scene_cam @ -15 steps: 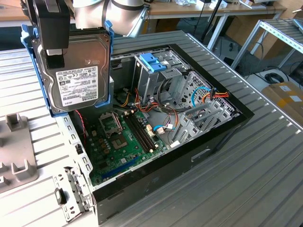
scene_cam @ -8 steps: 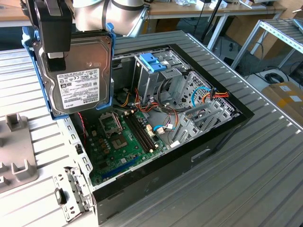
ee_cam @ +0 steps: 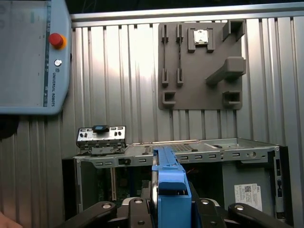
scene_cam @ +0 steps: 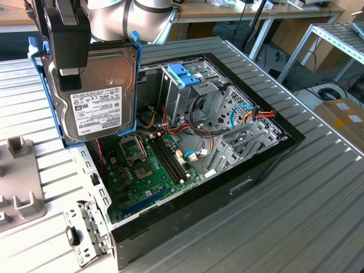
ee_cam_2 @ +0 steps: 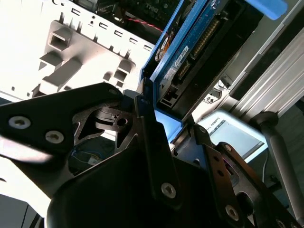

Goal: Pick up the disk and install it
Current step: 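Pick up the disk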

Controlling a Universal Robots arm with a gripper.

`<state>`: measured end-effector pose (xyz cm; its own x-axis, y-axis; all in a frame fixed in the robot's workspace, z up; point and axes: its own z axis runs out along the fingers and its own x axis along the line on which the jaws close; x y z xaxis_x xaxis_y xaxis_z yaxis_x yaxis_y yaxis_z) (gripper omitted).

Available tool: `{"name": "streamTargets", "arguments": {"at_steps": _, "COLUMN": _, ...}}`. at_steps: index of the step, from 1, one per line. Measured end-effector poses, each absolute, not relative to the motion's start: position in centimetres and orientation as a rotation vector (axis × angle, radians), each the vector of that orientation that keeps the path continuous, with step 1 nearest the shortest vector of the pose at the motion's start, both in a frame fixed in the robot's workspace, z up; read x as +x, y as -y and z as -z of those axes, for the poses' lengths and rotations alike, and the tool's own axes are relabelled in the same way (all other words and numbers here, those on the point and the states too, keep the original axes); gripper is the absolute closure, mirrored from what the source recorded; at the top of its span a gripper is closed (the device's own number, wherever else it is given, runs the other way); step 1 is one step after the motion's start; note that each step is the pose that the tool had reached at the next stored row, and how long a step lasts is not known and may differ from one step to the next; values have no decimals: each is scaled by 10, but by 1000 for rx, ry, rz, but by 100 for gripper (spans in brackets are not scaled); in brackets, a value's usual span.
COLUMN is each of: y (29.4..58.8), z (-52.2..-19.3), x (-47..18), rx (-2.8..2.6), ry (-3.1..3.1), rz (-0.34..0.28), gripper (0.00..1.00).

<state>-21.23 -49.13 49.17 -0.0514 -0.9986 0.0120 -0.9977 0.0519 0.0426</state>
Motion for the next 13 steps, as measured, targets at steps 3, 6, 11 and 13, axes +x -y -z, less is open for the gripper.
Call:
{"name": "streamTargets", "arguments": {"at_steps": 3, "y": 494, "z": -492, "x": -212, "rx": 2137, "ry": 2251, "rz": 35, "gripper": 63}}
{"name": "streamTargets", "arguments": {"at_steps": 6, "y": 497, "z": -492, "x": -212, "rx": 2137, "ry": 2251, "rz": 35, "gripper": 63}}
{"name": "streamTargets", "arguments": {"at_steps": 11, "y": 501, "z": -492, "x": -212, "rx": 2137, "ry": 2250, "rz": 35, "gripper": 63}}
{"name": "streamTargets", "arguments": {"at_steps": 13, "y": 503, "z": -492, "x": -212, "rx": 2137, "ry": 2251, "rz": 35, "gripper": 63}}
